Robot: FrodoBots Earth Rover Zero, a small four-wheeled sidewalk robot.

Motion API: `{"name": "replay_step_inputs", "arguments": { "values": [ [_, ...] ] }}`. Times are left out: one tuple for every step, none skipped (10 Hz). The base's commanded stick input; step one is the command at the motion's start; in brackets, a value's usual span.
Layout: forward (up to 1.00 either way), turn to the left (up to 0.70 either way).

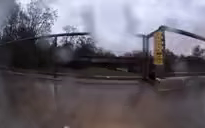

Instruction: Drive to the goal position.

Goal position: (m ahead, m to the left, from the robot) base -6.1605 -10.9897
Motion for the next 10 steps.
{"name": "replay_step_inputs", "arguments": {
  "values": [
    [0.7,0.0],
    [0.7,0.0],
    [0.7,0.0],
    [0.7,0.0],
    [0.7,0.0],
    [0.7,0.0],
    [0.7,0.0],
    [0.7,0.0],
    [0.7,0.0],
    [0.7,0.0]
  ]
}}
